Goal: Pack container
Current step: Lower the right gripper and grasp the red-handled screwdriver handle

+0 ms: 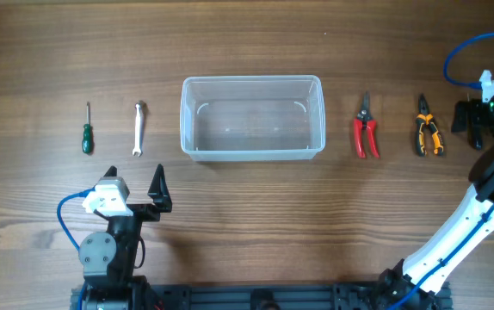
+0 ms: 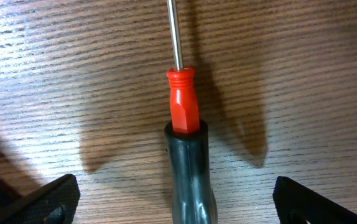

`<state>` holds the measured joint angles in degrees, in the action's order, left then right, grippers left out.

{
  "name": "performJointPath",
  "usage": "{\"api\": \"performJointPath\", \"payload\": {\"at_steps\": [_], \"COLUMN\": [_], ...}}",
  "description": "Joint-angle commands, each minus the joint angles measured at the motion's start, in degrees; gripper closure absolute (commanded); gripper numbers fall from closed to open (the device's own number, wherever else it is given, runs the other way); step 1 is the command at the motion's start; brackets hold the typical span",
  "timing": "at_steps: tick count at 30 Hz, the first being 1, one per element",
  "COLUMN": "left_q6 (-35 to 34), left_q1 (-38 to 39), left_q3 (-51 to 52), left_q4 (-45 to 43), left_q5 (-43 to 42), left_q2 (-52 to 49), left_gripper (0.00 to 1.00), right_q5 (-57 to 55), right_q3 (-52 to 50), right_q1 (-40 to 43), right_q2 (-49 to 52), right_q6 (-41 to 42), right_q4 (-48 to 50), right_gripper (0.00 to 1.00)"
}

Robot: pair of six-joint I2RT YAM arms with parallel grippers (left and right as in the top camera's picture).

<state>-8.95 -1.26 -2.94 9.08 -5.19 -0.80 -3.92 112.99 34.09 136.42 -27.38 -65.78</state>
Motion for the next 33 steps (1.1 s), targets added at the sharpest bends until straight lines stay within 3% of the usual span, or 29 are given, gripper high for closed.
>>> {"api": "performJointPath", "payload": {"at_steps": [1, 33], "left_q6": [-0.7, -0.7], "left_q1": [-0.4, -0.4], "left_q3": [0.4, 0.4], "left_q4": [0.0, 0.0], "left_q5": [0.2, 0.2], "left_q2": [0.4, 0.4], "left_gripper": [0.0, 0.0], "right_q5": [0.5, 0.7], "right_q3": [1.1, 0.9], "right_q1": [0.3, 0.3], "right_q2": [1.1, 3.9], "right_q6": [-2.6, -3.7], "right_q4": [0.0, 0.0], "right_gripper": [0.0, 0.0]}}
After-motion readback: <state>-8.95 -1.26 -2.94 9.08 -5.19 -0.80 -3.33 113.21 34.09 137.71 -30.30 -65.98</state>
